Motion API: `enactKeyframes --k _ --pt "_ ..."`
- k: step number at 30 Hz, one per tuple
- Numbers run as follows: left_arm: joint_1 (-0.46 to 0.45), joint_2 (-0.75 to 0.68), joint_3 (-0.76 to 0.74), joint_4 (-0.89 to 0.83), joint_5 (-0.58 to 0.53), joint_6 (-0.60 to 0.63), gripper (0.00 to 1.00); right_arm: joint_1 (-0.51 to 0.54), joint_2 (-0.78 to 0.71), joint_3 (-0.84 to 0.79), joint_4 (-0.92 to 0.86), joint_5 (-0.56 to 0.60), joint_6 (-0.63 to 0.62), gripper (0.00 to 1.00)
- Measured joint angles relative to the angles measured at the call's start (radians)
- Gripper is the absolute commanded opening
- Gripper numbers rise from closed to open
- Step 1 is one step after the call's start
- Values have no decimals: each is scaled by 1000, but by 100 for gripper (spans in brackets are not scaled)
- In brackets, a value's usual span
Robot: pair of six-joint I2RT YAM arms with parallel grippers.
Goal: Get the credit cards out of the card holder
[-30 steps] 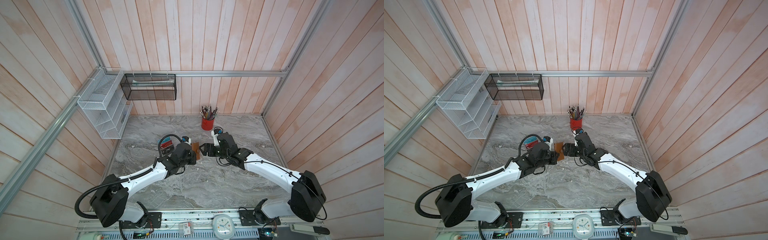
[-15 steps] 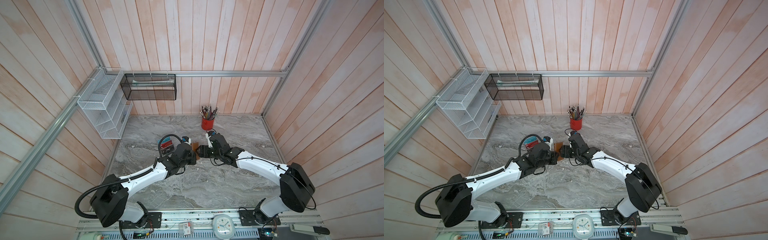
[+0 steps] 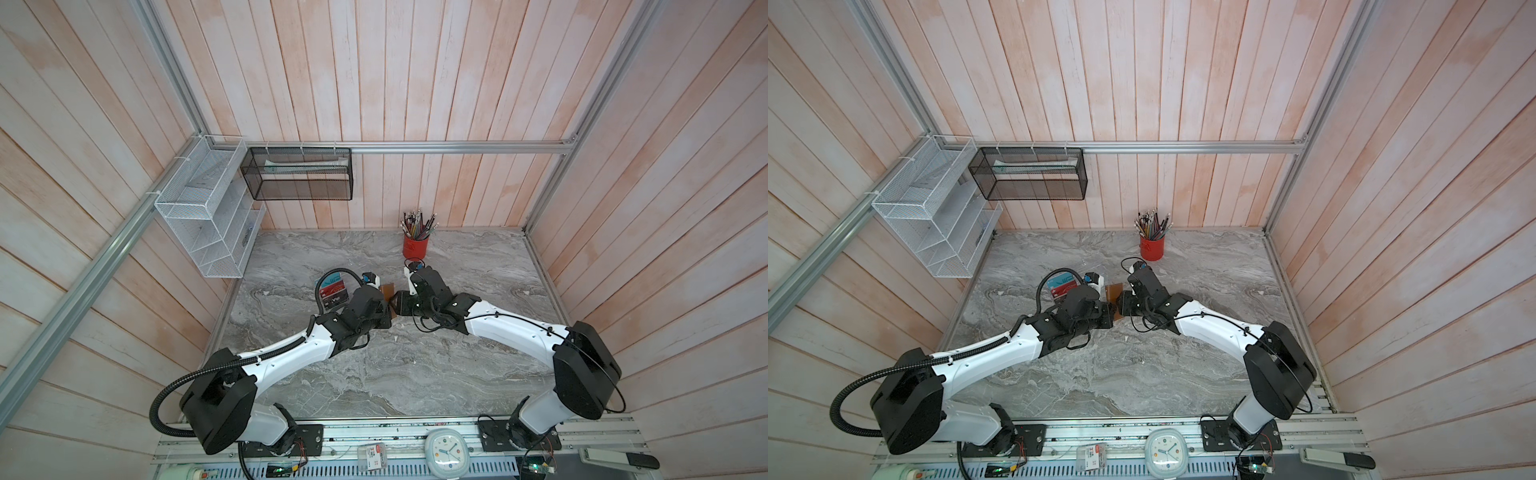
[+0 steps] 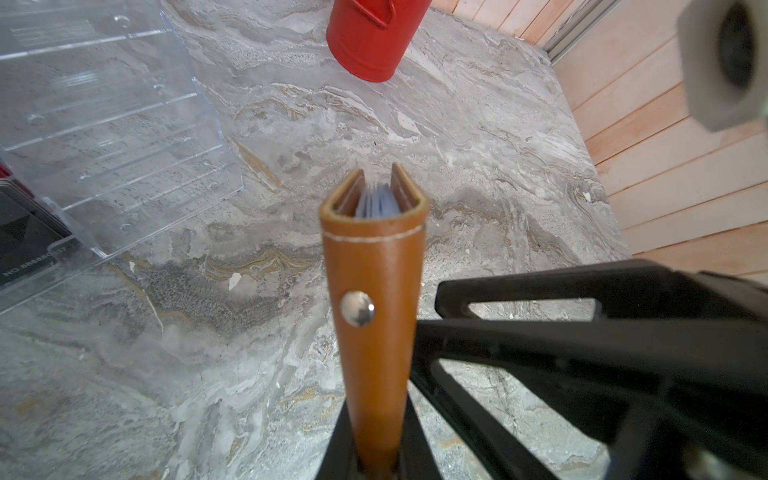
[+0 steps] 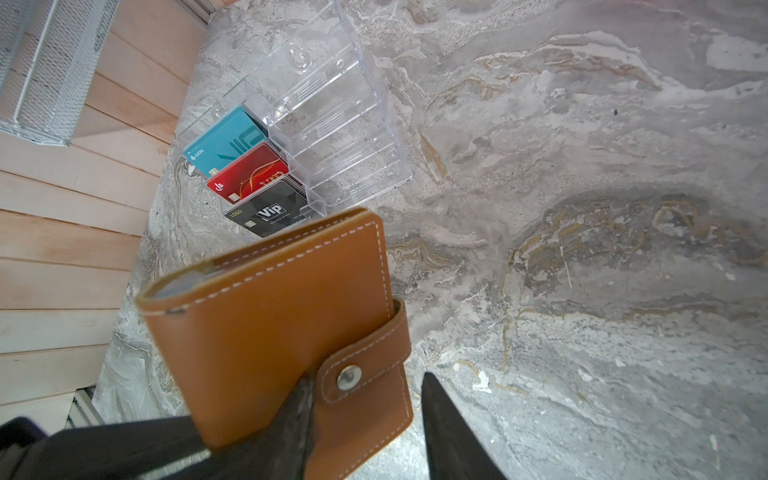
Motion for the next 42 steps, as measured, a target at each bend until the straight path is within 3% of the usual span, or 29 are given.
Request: enactKeyframes --k 10,15,21,42 --pt "1 0 0 -3 -10 -14 0 21 27 31 -7 33 8 16" --pt "1 0 0 -3 -9 -19 0 29 33 41 -15 51 12 12" --pt "1 0 0 -3 -9 -22 0 31 33 41 -17 60 14 0" --pt "0 -25 -16 26 7 -30 0 11 -11 17 -14 28 4 0"
